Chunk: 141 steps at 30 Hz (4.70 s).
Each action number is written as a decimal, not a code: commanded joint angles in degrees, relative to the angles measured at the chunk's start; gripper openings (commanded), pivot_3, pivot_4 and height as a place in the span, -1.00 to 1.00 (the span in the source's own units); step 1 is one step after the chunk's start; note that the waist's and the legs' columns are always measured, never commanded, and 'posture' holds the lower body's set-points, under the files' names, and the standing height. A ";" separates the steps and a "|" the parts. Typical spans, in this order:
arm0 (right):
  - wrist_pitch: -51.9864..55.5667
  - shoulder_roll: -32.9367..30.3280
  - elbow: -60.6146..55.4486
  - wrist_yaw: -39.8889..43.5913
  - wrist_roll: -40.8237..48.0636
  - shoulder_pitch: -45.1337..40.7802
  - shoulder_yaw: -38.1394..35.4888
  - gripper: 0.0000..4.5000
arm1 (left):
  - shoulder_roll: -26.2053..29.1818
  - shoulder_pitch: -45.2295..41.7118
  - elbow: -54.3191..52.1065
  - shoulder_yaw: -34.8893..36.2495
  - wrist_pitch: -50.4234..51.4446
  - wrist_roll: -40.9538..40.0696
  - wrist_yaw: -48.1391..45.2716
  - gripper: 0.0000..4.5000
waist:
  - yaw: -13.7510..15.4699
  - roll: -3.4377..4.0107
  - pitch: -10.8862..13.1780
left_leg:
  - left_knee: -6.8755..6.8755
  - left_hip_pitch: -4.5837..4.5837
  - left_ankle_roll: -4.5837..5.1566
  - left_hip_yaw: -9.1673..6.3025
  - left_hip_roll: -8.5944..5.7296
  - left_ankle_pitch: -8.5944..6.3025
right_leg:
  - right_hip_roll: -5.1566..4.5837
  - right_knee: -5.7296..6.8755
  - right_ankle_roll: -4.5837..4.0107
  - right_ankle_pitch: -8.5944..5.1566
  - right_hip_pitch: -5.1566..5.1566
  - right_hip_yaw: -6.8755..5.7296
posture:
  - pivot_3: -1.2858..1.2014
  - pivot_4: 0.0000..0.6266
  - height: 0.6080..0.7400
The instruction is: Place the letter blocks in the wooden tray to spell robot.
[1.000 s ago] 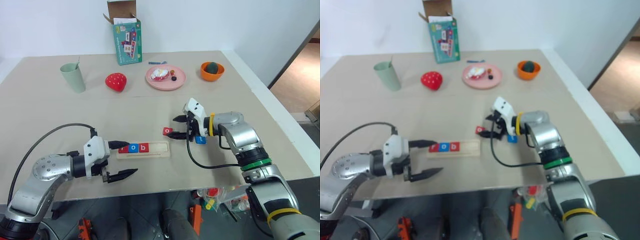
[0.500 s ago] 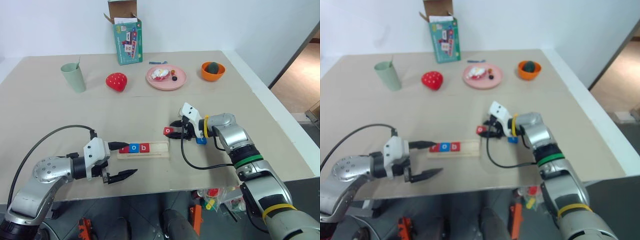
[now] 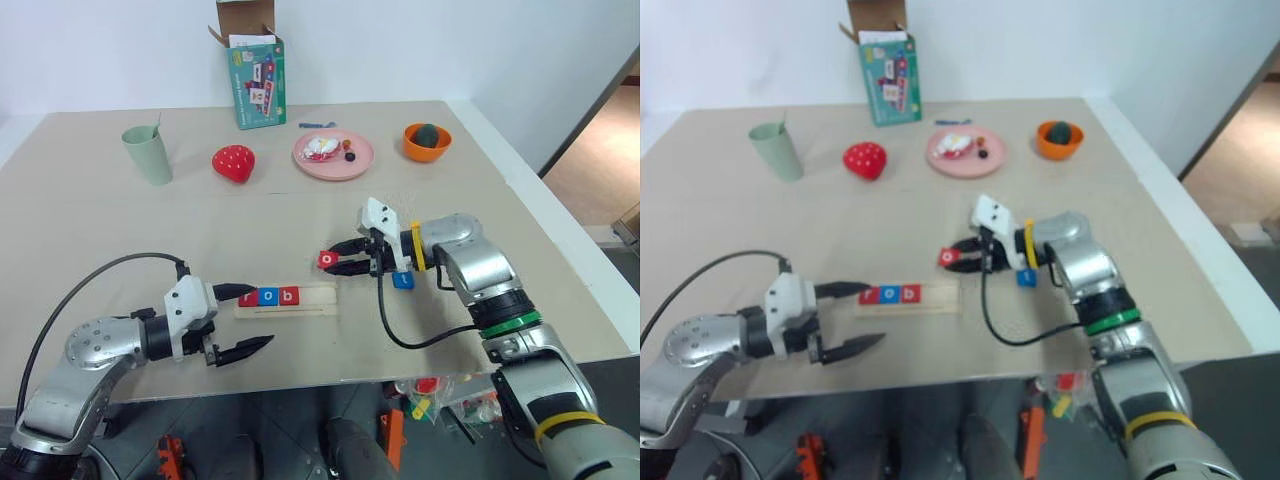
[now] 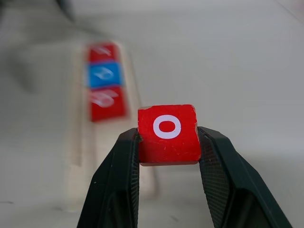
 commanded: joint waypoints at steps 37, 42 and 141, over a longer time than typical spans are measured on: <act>-4.54 4.14 4.20 -1.38 -5.56 -3.46 7.47 -0.47 | -0.36 0.33 -0.75 0.46 -1.49 -0.11 1.56 1.00 | 0.08 0.00 0.00 | 0.10 0.01 -0.05 0.01 0.00 0.03 | 0.01 0.02 -0.04 0.08 0.02 -0.03 | 0.03 -0.52 1.00; -6.87 4.96 7.72 -1.20 -6.27 -4.58 7.77 -0.47 | -0.36 0.26 -0.71 0.45 -1.53 0.01 1.56 1.00 | 0.12 0.00 0.00 | 0.09 -0.01 -0.05 0.03 -0.01 0.03 | 0.00 0.01 -0.04 0.07 0.01 0.00 | 0.03 -0.52 1.00; 2.40 4.65 -0.14 -10.65 -1.25 5.41 1.47 -0.99 | -0.34 -1.22 -1.24 0.24 -0.29 0.41 1.97 1.00 | 0.27 0.00 0.00 | 0.09 -0.02 -0.05 -0.01 -0.01 0.03 | 0.02 0.02 -0.04 0.04 0.01 -0.02 | 0.03 -0.52 1.00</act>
